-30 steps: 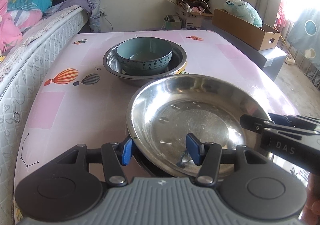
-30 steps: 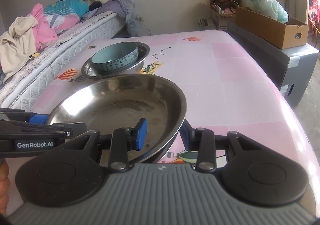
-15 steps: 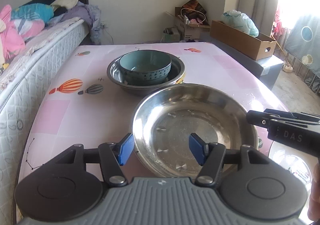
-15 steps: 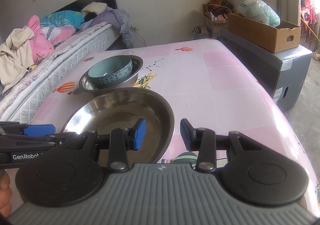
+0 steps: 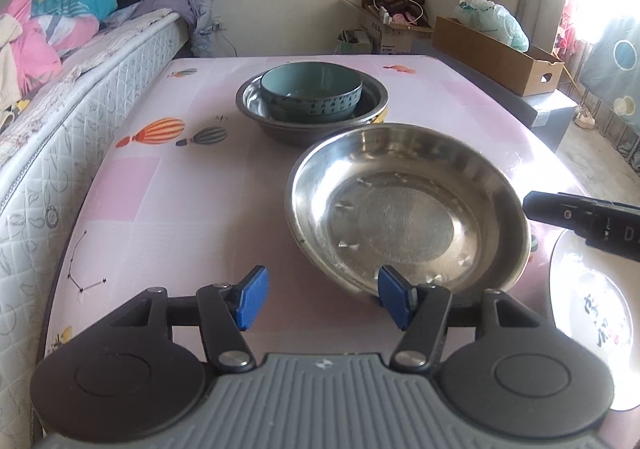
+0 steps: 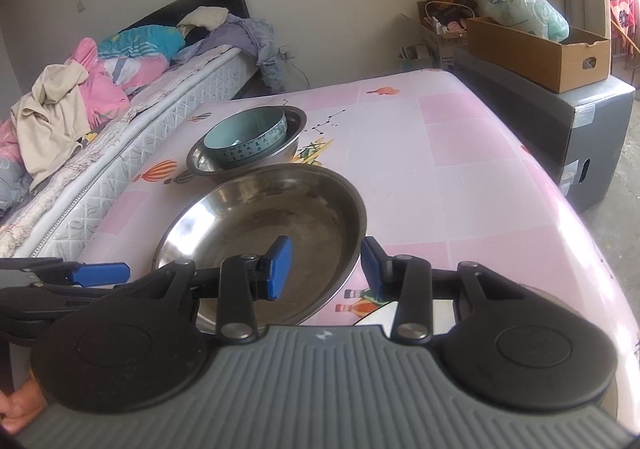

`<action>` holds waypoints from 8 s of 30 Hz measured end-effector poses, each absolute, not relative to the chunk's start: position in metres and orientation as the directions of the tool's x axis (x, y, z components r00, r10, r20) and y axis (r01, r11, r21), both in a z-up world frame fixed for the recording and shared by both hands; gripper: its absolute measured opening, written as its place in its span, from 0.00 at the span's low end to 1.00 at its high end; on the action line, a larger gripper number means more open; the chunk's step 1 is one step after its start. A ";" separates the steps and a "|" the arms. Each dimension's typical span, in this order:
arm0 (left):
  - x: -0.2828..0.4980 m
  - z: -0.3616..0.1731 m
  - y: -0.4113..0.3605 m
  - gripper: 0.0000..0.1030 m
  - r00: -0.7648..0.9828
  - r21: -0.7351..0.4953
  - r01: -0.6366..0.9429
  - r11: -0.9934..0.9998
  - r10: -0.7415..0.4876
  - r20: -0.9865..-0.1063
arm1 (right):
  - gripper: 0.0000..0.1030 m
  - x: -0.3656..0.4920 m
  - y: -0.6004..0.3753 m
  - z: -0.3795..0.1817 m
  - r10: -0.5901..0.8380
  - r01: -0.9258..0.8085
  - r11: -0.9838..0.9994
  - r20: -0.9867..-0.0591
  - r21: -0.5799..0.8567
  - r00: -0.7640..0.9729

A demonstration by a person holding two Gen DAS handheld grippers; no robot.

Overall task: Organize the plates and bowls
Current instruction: 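Open both grippers off the large steel bowl's rim and withdraw, then close the left gripper on the white plate's rim while the right gripper grips its opposite rim, then lift the white plate off the table with both grippers, then carry the white plate toward the large steel bowl with both grippers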

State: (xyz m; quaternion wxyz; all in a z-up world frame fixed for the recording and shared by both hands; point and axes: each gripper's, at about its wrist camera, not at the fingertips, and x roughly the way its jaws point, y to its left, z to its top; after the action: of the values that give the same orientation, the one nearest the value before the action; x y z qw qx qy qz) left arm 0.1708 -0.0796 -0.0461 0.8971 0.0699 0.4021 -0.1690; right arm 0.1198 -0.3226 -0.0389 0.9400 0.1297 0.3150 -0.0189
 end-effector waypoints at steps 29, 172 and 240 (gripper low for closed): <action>0.103 -0.036 -0.104 0.78 0.565 -0.059 0.447 0.893 -0.333 -0.755 | 0.73 0.021 -0.366 -0.020 -0.064 0.243 0.939 -0.570 0.243 0.819; 0.061 -0.062 -0.007 0.39 0.500 -0.195 0.362 0.912 -0.366 -0.785 | 0.35 0.005 -0.274 -0.063 0.139 0.049 0.969 -0.697 0.242 0.703; 0.070 -0.067 -0.032 0.37 0.527 -0.064 0.375 0.925 -0.270 -0.806 | 0.20 0.002 -0.283 -0.083 0.158 0.074 0.953 -0.688 0.295 0.709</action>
State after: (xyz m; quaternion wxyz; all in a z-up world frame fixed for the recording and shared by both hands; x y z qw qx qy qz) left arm 0.0698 -0.0315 -0.0668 0.8719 0.0584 0.4497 -0.1849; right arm 0.0017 -0.2831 -0.0834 0.9117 0.1520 0.3810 0.0230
